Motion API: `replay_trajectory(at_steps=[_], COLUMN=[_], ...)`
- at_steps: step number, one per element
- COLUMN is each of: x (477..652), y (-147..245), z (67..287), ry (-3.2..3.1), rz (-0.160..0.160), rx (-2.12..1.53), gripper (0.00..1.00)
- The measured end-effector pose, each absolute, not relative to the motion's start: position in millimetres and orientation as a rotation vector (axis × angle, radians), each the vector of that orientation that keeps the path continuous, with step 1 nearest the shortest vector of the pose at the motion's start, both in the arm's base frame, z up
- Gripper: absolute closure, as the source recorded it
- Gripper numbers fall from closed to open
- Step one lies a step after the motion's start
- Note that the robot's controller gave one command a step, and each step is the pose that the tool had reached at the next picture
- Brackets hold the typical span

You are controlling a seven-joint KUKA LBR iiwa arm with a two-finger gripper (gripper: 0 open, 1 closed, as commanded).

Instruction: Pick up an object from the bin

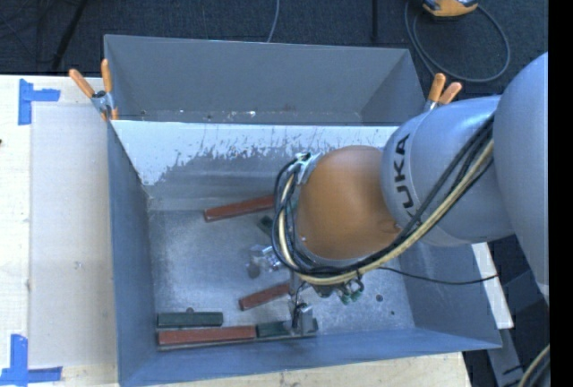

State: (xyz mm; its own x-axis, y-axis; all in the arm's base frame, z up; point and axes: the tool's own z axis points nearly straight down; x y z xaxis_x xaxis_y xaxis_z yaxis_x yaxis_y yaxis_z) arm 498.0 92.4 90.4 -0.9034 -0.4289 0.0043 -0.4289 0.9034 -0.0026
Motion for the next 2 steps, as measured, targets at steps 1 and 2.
replay_trajectory(at_steps=[1,2], x=[495.2,495.1], y=[18.5,18.6], z=[71.9,71.5], ry=[-3.092,-3.093], rz=[0.002,0.001], rx=[0.566,0.565], gripper=[1.0,1.0])
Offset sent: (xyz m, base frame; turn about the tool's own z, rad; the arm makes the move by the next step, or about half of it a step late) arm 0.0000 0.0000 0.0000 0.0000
